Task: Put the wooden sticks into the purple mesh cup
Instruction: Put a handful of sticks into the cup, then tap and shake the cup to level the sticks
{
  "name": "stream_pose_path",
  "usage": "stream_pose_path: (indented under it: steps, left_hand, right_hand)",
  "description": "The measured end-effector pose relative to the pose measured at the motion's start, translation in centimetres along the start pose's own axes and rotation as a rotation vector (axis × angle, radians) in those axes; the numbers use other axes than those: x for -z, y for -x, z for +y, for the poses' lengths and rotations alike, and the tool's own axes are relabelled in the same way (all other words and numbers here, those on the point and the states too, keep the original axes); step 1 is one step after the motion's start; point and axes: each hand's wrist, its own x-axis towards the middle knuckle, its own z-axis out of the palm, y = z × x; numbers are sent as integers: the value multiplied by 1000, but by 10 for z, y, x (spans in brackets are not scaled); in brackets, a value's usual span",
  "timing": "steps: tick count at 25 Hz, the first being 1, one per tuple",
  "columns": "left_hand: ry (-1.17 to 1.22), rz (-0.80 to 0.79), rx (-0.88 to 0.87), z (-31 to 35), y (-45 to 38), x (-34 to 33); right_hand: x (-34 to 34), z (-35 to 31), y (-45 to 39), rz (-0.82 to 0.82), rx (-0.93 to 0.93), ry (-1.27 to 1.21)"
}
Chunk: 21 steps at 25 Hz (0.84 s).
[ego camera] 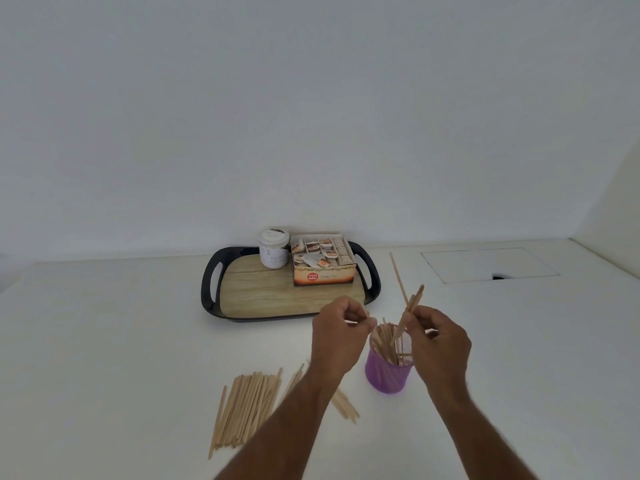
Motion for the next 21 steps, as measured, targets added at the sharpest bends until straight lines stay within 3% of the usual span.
stream_pose_path:
  steps: [9,12,15,17,21]
  left_hand:
    - [-136,-108,-25,-13,-3,-19]
    - [-126,-47,-94,-18,-5,-7]
    - [-124,30,-145,-27,-9,12]
    - [-192,70,-141,-42,-13,34]
    - [-435,155,-27,-96,-10,101]
  right_hand:
    - [-14,49,18,-1,49,85]
    - [-15,61,23,38,25,144]
    - [-12,62,27,14,32,41]
    - [-9,69,30,-35,26,-50]
    - [-10,83,37,-258,-184,-110]
